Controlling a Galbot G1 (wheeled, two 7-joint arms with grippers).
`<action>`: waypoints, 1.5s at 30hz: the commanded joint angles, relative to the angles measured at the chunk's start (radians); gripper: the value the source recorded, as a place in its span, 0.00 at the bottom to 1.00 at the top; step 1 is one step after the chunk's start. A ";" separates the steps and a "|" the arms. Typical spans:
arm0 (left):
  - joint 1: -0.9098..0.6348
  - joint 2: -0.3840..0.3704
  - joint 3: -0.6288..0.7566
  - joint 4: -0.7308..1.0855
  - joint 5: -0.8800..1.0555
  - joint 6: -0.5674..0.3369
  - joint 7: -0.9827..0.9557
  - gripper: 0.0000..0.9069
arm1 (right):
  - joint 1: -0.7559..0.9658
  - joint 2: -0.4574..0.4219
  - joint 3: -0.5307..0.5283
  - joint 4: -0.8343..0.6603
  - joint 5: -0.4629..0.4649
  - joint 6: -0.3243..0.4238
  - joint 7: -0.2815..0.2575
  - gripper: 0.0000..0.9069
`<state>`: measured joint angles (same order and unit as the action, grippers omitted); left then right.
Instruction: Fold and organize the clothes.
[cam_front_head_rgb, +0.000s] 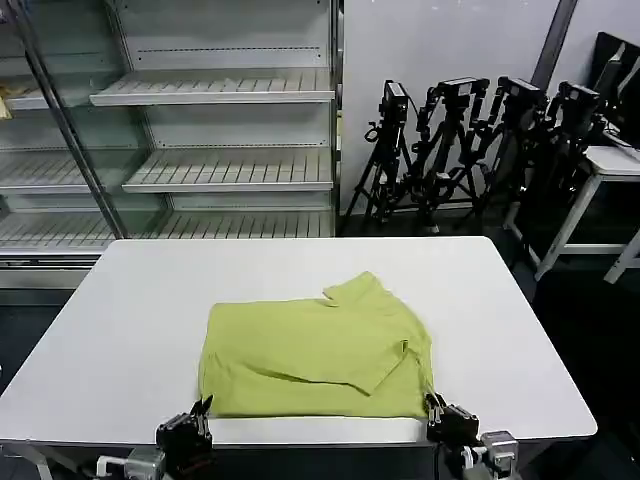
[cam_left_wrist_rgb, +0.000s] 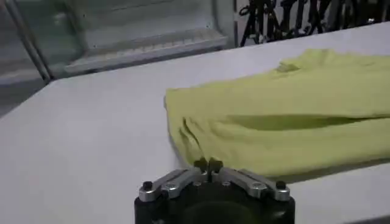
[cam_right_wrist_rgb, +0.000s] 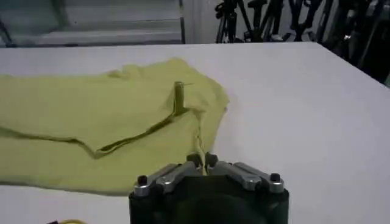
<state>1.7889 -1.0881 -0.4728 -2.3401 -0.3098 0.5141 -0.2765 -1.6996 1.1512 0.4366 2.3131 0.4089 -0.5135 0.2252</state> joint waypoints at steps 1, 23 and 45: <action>0.134 -0.009 -0.012 -0.054 0.046 -0.006 -0.009 0.70 | -0.092 0.000 0.009 0.053 -0.052 0.008 -0.006 0.74; -0.134 0.129 -0.133 -0.026 -0.237 0.023 0.008 1.00 | 0.136 -0.086 0.056 -0.005 -0.060 0.086 0.007 1.00; -0.721 0.194 0.245 0.413 -0.406 0.064 -0.081 1.00 | 0.911 -0.139 -0.373 -0.491 0.326 -0.066 0.161 1.00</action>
<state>1.2664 -0.9107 -0.3381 -2.0726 -0.6612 0.5722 -0.3425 -0.9986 1.0253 0.1708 1.9493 0.6551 -0.5564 0.3623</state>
